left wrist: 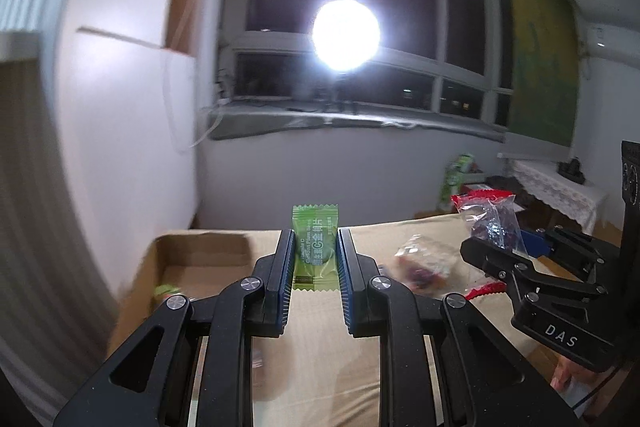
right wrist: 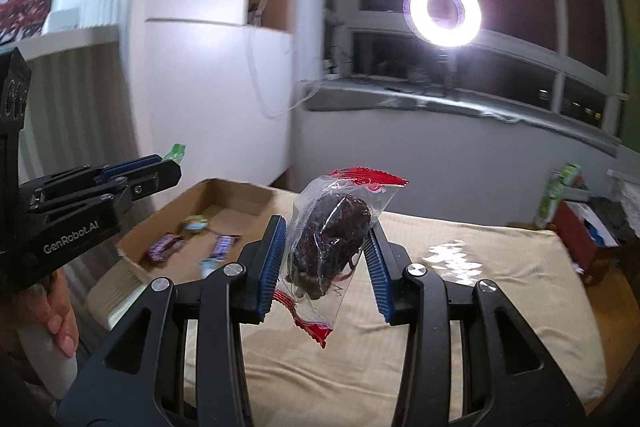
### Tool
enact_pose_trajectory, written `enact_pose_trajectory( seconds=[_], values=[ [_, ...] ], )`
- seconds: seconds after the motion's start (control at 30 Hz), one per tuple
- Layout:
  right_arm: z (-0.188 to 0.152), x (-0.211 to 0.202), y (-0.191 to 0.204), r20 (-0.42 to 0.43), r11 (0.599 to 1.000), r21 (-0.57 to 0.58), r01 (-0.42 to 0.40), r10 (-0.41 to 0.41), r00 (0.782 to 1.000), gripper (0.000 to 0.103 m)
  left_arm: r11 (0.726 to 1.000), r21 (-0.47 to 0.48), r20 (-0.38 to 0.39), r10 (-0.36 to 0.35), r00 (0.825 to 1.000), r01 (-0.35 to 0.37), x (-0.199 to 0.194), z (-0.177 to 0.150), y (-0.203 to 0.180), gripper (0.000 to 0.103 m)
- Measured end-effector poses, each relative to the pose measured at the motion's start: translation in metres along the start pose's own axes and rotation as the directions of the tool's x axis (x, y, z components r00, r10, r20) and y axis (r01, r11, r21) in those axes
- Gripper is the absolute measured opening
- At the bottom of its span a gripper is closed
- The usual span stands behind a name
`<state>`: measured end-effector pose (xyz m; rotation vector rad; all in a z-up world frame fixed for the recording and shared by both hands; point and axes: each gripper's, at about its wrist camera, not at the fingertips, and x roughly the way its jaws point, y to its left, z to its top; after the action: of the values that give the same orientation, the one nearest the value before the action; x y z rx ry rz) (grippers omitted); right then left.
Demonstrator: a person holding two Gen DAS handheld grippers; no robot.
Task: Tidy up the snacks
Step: 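Carry the green candy with the left tool while the right tool carries the sweets bag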
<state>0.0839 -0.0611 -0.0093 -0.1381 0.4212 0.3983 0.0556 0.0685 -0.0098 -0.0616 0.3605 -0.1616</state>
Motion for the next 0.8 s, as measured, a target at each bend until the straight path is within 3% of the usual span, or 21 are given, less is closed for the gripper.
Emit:
enact_pose_trajectory(
  seconds=[0.2, 0.37, 0.6, 0.8],
  values=[
    [0.009, 0.030, 0.049, -0.004, 0.990, -0.052, -0.129, 0.129, 0.992, 0.041, 0.990, -0.048, -0.011, 0.132, 0.991, -0.132, -0.015, -0.009, 0.055, 0.019],
    [0.018, 0.042, 0.074, 0.010, 0.979, -0.075, -0.189, 0.190, 0.982, 0.041, 0.976, -0.067, -0.011, 0.206, 0.979, -0.206, -0.024, -0.008, 0.082, 0.019],
    [0.014, 0.075, 0.086, -0.033, 0.972, -0.075, -0.222, 0.220, 0.975, 0.041, 0.973, -0.071, -0.025, 0.218, 0.976, -0.220, -0.018, -0.014, 0.092, 0.019],
    [0.001, 0.121, 0.089, -0.105, 0.966, -0.062, -0.251, 0.244, 0.964, 0.041, 0.972, -0.086, -0.092, 0.210, 0.973, -0.218, 0.011, -0.031, 0.105, 0.019]
  ],
)
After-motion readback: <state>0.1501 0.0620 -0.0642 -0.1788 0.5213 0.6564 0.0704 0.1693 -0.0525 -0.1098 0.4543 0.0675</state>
